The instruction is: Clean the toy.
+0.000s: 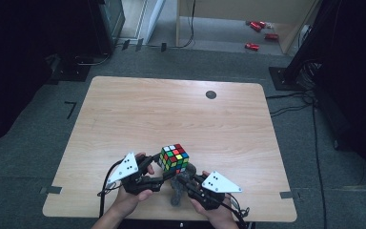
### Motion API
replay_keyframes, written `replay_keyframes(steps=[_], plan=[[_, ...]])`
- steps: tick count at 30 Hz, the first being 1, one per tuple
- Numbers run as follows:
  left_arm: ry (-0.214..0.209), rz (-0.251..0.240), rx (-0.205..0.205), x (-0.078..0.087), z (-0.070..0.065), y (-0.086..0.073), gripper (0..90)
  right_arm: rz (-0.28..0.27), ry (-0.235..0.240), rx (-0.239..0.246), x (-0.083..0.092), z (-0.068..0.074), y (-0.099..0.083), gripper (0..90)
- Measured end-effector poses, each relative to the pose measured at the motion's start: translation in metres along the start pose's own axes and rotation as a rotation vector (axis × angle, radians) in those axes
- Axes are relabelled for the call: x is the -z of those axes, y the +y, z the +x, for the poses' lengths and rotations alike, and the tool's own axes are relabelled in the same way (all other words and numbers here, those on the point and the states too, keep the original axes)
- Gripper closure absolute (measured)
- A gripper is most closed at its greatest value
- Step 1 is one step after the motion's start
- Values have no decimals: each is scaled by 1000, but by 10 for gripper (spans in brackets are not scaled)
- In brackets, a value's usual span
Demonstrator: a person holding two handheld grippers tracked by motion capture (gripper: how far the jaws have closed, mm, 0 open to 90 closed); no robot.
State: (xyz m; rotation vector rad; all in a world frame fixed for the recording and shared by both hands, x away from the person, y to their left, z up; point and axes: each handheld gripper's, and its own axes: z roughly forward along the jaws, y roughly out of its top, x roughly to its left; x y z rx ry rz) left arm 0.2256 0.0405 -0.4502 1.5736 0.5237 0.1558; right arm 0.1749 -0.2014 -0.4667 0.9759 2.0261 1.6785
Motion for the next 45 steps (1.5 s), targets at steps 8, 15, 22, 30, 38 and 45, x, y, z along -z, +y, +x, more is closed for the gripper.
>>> replay_keyframes(steps=[8, 15, 22, 30, 38, 45], plan=[[5, 1, -11, 1, 0, 0, 353, -3, -11, 11, 3, -2, 2, 750], [5, 6, -14, 0, -1, 0, 353, 0, -35, -9, 3, -5, 1, 751], [24, 18, -52, -1, -5, -1, 352, 3, -10, -23, 3, -5, 1, 750], [19, 24, -51, -3, -8, -2, 353, 1, -7, -47, 1, -4, 0, 753], [58, 17, -43, 5, 3, 0, 353, 0, -59, -32, 8, -17, 0, 752], [74, 34, -41, 7, 8, -3, 353, -8, -175, -25, 21, -41, 5, 749]])
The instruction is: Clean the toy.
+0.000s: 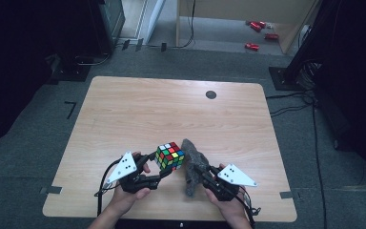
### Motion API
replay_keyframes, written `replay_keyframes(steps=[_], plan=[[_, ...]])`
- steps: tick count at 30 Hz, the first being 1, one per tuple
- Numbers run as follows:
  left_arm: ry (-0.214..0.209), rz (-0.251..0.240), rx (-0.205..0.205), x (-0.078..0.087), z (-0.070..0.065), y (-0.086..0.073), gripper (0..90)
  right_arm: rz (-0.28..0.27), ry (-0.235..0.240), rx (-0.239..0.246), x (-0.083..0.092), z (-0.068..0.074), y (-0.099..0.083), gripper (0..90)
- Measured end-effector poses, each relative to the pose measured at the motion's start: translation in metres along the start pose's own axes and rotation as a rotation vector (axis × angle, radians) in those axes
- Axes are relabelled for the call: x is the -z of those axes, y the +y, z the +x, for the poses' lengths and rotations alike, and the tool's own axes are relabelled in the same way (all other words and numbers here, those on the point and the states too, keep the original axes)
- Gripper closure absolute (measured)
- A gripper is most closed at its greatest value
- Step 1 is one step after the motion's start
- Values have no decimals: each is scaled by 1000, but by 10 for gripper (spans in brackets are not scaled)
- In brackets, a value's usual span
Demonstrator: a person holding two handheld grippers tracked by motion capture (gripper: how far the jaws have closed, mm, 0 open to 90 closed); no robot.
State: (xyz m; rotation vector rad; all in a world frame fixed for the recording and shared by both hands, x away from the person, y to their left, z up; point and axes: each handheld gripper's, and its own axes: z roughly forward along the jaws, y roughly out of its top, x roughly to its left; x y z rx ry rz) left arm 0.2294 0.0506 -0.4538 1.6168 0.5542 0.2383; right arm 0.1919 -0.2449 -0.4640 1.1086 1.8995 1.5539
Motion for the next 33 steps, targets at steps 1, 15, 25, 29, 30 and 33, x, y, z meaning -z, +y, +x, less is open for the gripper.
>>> replay_keyframes(steps=[1, 15, 25, 29, 30, 33], plan=[[-2, 2, 0, -1, 0, -1, 353, 2, -11, 4, 1, -2, 0, 747], [-6, 31, 14, -5, 1, -5, 353, 24, -3, 57, 6, -13, 7, 491], [-10, 43, 15, -6, 0, -6, 353, -25, 14, 112, 19, -8, 19, 355], [-19, 51, 17, -7, -1, -6, 353, -20, 28, 142, 17, -5, 17, 331], [-19, 58, 21, -8, -2, -6, 353, -19, 34, 152, 16, -4, 16, 328], [-27, 78, 27, -9, -2, -6, 353, -17, 52, 179, 14, -1, 14, 321]])
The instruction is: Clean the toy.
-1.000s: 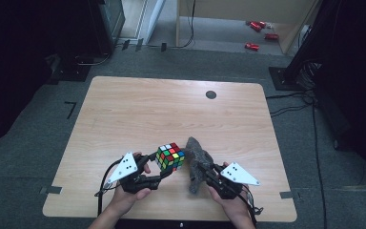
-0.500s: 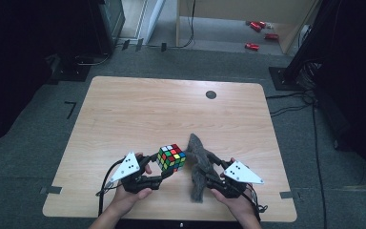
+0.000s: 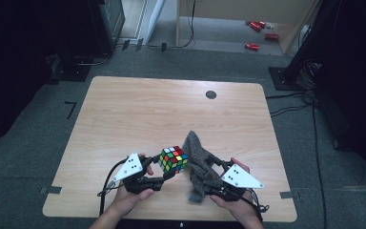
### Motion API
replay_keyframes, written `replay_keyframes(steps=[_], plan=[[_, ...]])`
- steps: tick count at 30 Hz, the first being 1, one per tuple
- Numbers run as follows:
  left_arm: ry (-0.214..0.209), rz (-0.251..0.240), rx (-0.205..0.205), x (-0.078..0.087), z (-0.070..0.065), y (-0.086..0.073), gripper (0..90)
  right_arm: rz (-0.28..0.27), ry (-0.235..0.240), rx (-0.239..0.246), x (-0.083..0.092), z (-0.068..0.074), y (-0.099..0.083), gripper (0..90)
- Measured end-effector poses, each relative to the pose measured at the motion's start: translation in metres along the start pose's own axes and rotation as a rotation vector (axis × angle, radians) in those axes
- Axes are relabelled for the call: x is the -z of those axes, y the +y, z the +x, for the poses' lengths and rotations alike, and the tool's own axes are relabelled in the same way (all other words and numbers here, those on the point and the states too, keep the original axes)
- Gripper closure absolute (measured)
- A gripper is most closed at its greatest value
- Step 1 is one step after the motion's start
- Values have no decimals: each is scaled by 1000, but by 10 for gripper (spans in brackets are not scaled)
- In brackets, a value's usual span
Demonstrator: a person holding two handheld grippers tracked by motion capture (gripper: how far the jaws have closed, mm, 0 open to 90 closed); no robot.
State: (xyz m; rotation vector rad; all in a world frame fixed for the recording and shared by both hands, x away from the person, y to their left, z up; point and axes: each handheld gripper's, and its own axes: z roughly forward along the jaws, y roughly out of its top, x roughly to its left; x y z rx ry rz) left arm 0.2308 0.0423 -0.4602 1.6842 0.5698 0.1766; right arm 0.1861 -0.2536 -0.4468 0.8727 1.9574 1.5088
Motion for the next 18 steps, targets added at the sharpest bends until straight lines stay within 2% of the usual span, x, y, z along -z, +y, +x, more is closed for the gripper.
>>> replay_keyframes(steps=[6, 18], plan=[[-5, 10, 2, 0, -1, 1, 353, 19, -10, 63, -4, 4, -3, 314], [-6, 29, 6, -1, -1, 2, 353, 30, -20, 121, -9, 8, -8, 377]])
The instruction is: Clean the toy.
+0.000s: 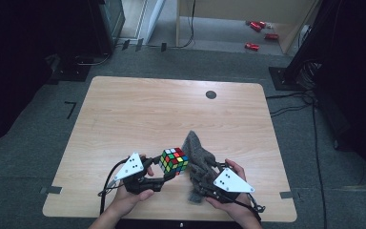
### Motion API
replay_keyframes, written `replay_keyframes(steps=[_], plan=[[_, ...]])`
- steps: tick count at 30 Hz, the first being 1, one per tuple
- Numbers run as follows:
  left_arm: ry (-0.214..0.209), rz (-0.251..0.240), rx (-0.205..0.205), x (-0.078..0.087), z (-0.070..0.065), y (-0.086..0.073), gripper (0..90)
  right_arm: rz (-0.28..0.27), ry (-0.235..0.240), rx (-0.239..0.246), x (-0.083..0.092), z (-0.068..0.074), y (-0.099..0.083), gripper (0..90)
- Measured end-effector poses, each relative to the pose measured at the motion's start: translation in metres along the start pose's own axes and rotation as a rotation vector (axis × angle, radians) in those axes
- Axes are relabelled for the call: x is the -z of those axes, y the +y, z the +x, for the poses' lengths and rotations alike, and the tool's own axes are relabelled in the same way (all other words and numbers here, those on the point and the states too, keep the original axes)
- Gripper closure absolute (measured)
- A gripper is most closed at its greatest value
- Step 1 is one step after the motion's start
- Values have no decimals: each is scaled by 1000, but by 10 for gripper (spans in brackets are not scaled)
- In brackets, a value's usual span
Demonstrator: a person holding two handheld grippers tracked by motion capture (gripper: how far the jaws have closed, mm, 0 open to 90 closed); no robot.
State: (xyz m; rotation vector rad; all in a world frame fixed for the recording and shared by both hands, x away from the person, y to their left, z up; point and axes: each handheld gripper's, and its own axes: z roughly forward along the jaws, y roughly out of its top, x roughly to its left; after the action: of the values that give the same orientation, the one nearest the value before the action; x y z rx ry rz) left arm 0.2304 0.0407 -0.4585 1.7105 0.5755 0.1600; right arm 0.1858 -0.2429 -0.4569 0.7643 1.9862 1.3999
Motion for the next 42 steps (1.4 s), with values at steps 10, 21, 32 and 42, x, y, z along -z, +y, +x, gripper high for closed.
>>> replay_keyframes(steps=[10, 21, 32, 42], plan=[[8, 32, 22, -5, -3, 2, 353, -22, -39, 82, -6, 5, -4, 329], [3, 55, 68, -6, -2, 4, 353, -33, -52, 134, -9, 8, -6, 297], [6, 62, 70, -7, -2, 5, 352, -35, -84, 181, -14, 10, -9, 245], [16, 69, 82, -9, -2, 5, 353, -41, -66, 217, -17, 13, -12, 251]])
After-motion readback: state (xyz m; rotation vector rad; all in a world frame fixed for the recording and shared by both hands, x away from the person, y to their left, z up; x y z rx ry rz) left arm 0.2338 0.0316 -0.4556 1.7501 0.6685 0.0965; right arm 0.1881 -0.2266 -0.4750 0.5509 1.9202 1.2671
